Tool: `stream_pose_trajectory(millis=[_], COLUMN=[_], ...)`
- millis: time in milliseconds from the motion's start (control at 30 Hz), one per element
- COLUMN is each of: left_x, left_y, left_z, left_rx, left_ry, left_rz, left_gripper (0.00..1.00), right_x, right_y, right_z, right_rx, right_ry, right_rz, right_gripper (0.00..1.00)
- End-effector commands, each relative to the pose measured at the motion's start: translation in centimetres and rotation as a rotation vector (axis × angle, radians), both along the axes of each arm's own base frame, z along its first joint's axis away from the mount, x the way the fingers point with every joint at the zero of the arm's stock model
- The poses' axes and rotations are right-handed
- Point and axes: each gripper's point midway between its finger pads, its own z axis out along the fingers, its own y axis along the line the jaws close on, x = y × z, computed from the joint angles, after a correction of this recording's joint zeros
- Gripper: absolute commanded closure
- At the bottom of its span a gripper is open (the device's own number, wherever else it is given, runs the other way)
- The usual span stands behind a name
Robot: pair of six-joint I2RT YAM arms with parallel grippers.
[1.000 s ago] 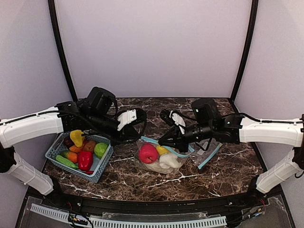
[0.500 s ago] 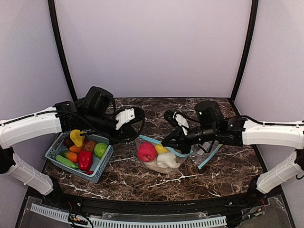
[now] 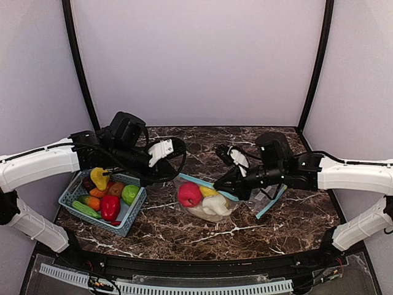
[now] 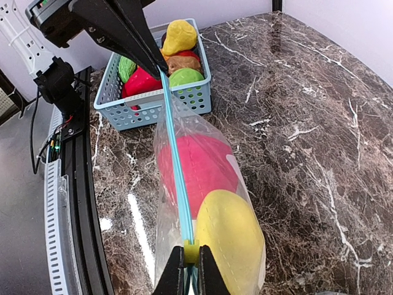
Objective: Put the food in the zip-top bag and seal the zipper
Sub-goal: Zip the zipper on the zipper food storage bag.
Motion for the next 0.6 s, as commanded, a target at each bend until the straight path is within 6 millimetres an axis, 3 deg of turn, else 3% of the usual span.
stream_pose_trajectory(millis=[0,567], left_x=[0.9,1.7], left_y=[1.8,2.4], left_z=[0.0,-0.3], left_rx=[0.028,0.041], left_ry=[-0.016,-0.017], left_rz=[0.069,0.101], left_gripper=[0.99,0.99], right_x=[0.0,-0.3], right_y=[-1.9,-3.3], right_z=[-1.7,-2.0], right_rx=[-0.080,-0.102], right_ry=[0.029,0.047], right_rz=[-0.047,-0.093], right_gripper=[0.95,0.95])
